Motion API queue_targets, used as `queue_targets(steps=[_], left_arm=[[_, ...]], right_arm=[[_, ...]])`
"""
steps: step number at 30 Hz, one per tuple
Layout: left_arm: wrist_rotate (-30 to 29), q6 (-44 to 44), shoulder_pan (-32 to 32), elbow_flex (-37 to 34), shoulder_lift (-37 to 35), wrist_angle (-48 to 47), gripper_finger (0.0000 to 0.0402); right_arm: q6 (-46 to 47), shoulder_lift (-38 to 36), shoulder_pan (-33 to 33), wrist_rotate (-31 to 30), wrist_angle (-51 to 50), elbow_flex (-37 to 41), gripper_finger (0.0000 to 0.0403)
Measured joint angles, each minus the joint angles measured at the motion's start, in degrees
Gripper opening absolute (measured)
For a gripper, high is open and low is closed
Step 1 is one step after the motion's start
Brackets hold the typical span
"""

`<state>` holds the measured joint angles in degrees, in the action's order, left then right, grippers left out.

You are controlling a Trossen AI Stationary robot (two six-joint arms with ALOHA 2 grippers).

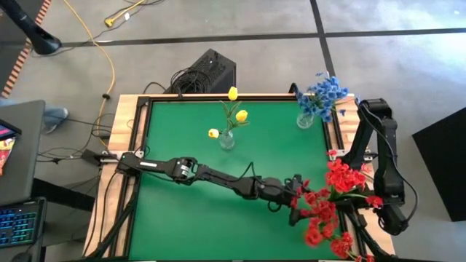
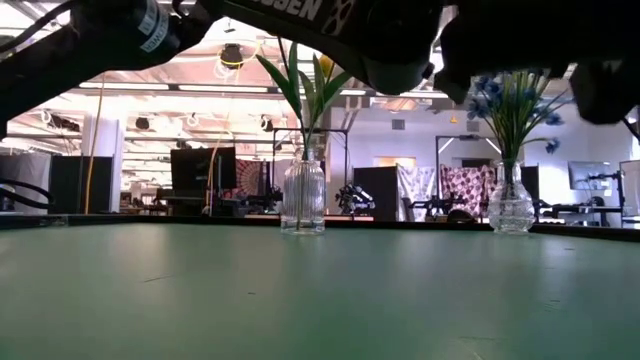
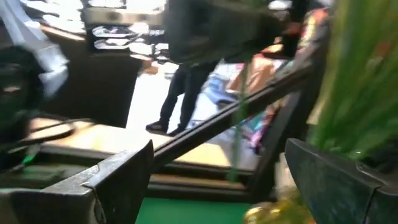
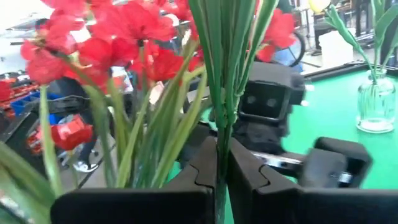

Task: Sort flowers into vase by color
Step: Put the red flowers into the yellow vase

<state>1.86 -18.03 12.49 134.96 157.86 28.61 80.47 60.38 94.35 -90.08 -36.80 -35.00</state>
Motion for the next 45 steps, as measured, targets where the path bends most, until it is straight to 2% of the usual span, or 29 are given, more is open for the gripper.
queue_targets(steps=[2, 12, 18, 23, 28, 35, 40, 45], left_arm=[[1.4, -0.1, 0.2, 0.0, 0.0, 1.5, 0.0352], [0.7, 2.1, 0.4, 0.0, 0.0, 3.2, 0.0352], [0.8, 2.3, 0.3, 0.0, 0.0, 3.1, 0.0345], [2.6, 2.2, 0.2, 0.0, 0.0, 3.1, 0.0315], [4.4, 0.8, 0.2, 0.0, 0.0, 3.0, 0.0277], [5.1, -0.8, 0.2, 0.0, 0.0, 3.0, 0.0206], [5.0, -1.7, 0.2, 0.0, 0.0, 2.9, 0.0133], [3.7, -1.7, 0.1, 0.0, 0.0, 2.8, 0.0039]], right_arm=[[0.0, 0.0, -0.6, 0.0, 0.0, 0.0, 0.0042], [0.1, 0.0, -5.1, 0.3, 0.0, 0.0, 0.0042], [0.0, 0.0, -9.4, 7.8, 0.6, 0.0, 0.0042], [-3.5, 0.0, -11.4, 11.7, 3.9, 0.0, 0.0042], [-7.3, 0.0, -11.2, 13.3, 7.8, 0.0, 0.0042], [-7.5, 0.0, -11.2, 14.2, 8.4, 0.0, 0.0042], [-7.5, 0.0, -11.2, 14.3, 8.7, 0.0, 0.0045], [-7.4, 0.0, -11.2, 16.2, 9.5, 0.0, 0.0065]])
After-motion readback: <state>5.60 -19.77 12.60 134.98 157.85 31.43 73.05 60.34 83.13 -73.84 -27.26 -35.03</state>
